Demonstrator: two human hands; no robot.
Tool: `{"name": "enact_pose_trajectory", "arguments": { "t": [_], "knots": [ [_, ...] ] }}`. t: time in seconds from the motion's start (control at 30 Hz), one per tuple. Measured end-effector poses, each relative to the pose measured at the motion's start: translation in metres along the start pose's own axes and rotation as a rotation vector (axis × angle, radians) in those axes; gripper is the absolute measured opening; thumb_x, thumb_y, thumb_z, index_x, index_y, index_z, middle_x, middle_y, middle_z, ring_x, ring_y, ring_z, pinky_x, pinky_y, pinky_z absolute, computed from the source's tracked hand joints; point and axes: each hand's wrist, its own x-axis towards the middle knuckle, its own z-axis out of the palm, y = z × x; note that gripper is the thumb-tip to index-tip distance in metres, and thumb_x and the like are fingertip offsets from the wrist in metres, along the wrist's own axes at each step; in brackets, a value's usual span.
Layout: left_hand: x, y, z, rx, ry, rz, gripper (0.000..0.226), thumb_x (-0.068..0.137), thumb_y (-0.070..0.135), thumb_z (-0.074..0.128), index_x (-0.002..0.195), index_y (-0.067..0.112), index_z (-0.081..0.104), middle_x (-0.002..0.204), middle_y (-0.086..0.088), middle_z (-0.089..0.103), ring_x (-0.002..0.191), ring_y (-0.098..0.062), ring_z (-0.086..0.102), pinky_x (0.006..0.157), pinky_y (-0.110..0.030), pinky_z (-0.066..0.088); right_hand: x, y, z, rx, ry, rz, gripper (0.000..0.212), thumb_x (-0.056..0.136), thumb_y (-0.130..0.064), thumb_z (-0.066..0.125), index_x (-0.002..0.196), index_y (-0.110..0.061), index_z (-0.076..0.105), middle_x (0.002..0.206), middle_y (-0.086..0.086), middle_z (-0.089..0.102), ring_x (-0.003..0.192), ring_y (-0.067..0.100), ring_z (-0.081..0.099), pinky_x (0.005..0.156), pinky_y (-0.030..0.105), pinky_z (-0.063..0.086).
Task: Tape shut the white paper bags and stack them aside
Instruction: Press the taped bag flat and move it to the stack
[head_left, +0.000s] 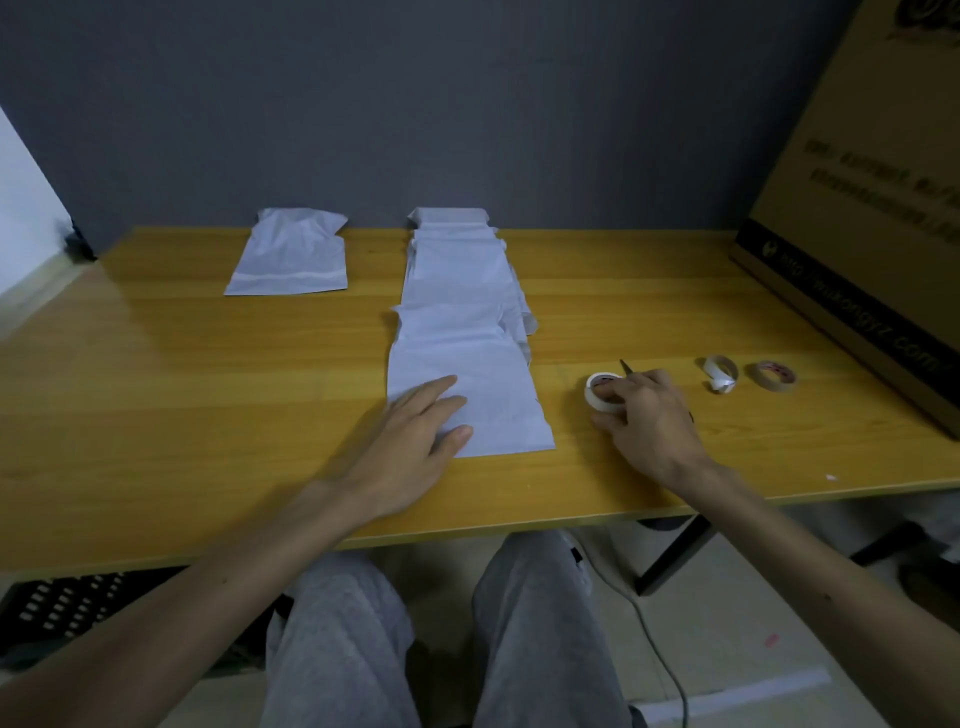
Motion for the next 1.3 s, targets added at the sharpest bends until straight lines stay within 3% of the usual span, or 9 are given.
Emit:
{"name": "enact_pose_trajectory", "arguments": {
  "t": [0.1,0.23,0.37,0.47,0.57,0.67,0.87,0.97,1.3],
  "knots": [
    [0.005,0.01,0.0,-0.069,0.088,0.037,0.038,0.099,0.027,0.05,0.135,0.015,0.052,0.145,0.003,0.044,0.134,-0.011,0.034,0.105,-0.013,0.018,0.001,-0.006,-0.001,0.138,-0.025,-0.035,0.018,0.083,-0.011,0.071,0.101,-0.012,0.073,0.103,0.004,0.069,0.107,0.028,0.054,0.096,0.045,0.041],
    [0.013,0.021,-0.004,-0.167,0.123,0.077,0.038,0.094,0.017,0.061,0.131,0.013,0.055,0.129,0.002,0.055,0.121,-0.011,0.047,0.096,-0.009,0.028,-0.001,-0.025,-0.011,0.282,-0.066,-0.107,0.019,0.088,-0.018,0.068,0.107,-0.017,0.071,0.097,-0.012,0.063,0.107,0.015,0.05,0.1,0.041,0.036],
    [0.022,0.031,-0.01,-0.249,0.191,0.125,0.041,0.086,0.014,0.07,0.126,0.014,0.06,0.117,0.006,0.058,0.097,0.007,0.043,0.086,-0.001,0.032,-0.002,-0.044,-0.03,0.322,-0.022,-0.219,0.019,0.091,-0.026,0.064,0.109,-0.022,0.069,0.091,-0.022,0.055,0.105,0.01,0.045,0.098,0.04,0.036],
    [0.025,0.037,-0.014,-0.295,0.242,0.173,0.04,0.082,0.013,0.074,0.121,0.014,0.064,0.108,0.011,0.058,0.093,0.007,0.044,0.082,-0.002,0.035,-0.002,-0.057,-0.045,0.417,-0.052,-0.249,0.018,0.089,-0.026,0.065,0.107,-0.024,0.069,0.091,-0.029,0.054,0.107,0.008,0.047,0.098,0.037,0.038],
    [0.026,0.038,-0.013,-0.323,0.304,0.189,0.036,0.081,0.016,0.076,0.116,0.014,0.066,0.108,0.006,0.064,0.091,-0.001,0.053,0.08,-0.017,0.045,-0.003,-0.065,-0.048,0.501,-0.129,-0.265,0.015,0.089,-0.026,0.065,0.104,-0.028,0.068,0.096,-0.024,0.06,0.108,0.004,0.047,0.097,0.028,0.038],
    [0.022,0.032,-0.011,-0.334,0.342,0.227,0.027,0.081,0.012,0.075,0.107,0.013,0.069,0.104,0.005,0.065,0.088,-0.005,0.059,0.073,-0.019,0.048,-0.006,-0.069,-0.044,0.603,-0.19,-0.265,0.013,0.089,-0.025,0.065,0.1,-0.027,0.07,0.099,-0.014,0.066,0.106,0.003,0.05,0.088,0.016,0.04],
    [0.012,0.02,-0.009,-0.404,0.423,0.206,0.018,0.077,0.006,0.075,0.095,0.004,0.074,0.09,0.0,0.072,0.079,-0.007,0.065,0.073,-0.023,0.053,-0.006,-0.067,-0.037,0.855,-0.343,-0.173,0.015,0.09,-0.013,0.064,0.101,-0.019,0.073,0.102,-0.008,0.072,0.103,0.007,0.062,0.091,0.023,0.047],
    [0.009,0.017,-0.009,-0.388,0.399,0.208,0.017,0.077,0.007,0.074,0.094,0.005,0.074,0.088,-0.001,0.072,0.079,-0.008,0.065,0.074,-0.025,0.054,-0.006,-0.068,-0.032,0.881,-0.42,-0.126,0.014,0.091,-0.012,0.063,0.095,-0.021,0.073,0.091,-0.015,0.07,0.088,0.005,0.06,0.078,0.02,0.046],
    [0.0,0.022,-0.017,-0.492,0.271,0.239,0.018,0.08,0.01,0.074,0.098,0.01,0.074,0.089,0.004,0.072,0.082,-0.006,0.065,0.074,-0.018,0.052,-0.008,-0.076,-0.034,0.956,-0.433,-0.129,0.012,0.089,-0.012,0.064,0.093,-0.008,0.075,0.087,-0.007,0.071,0.088,0.006,0.062,0.08,0.018,0.044]
  ]
}}
